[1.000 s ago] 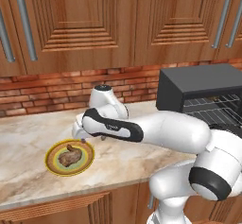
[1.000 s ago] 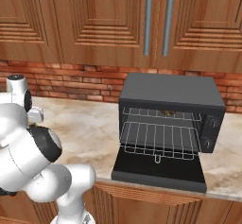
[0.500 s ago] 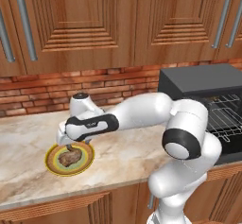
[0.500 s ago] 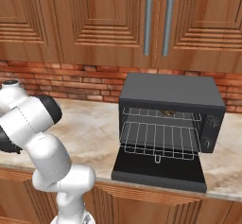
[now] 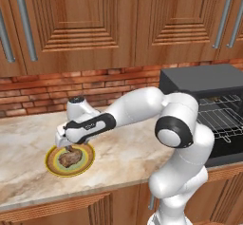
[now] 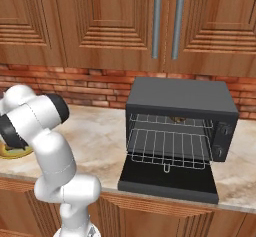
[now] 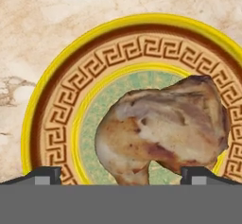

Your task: Open the toaster oven door. Place the bread on the top rack in the toaster oven and place the chicken drumstick on the bottom rack.

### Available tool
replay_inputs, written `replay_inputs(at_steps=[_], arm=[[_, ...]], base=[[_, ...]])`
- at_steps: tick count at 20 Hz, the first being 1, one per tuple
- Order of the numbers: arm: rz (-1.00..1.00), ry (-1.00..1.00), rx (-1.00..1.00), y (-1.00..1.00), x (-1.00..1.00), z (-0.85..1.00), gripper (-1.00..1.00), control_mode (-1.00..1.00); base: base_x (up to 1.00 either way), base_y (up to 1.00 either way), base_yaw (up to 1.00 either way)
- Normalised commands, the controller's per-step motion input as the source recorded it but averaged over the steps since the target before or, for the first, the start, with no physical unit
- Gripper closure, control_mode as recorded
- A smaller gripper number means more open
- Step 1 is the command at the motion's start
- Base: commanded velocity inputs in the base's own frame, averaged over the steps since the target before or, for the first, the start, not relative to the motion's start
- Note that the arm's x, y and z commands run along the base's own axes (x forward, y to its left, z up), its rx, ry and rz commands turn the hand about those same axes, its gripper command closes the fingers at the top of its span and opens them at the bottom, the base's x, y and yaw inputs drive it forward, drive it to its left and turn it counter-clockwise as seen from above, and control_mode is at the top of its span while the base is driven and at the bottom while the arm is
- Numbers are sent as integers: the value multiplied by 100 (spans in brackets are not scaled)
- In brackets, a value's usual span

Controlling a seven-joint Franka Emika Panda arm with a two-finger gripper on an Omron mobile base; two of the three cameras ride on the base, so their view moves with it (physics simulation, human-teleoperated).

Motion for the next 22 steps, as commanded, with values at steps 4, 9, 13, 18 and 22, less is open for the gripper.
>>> replay_inputs(at_steps=[4, 9, 13, 18, 22], arm=[[0, -3, 0, 0, 3, -28, -100, -100], [1, -2, 0, 1, 3, -25, -100, -100], [2, -7, 0, 0, 11, -2, -100, -100], [0, -4, 0, 6, 11, -15, -100, -100], [0, 0, 0, 10, 1, -25, -100, -100]], base=[[0, 0, 0], [0, 0, 0], [0, 0, 0], [0, 0, 0], [0, 0, 0]])
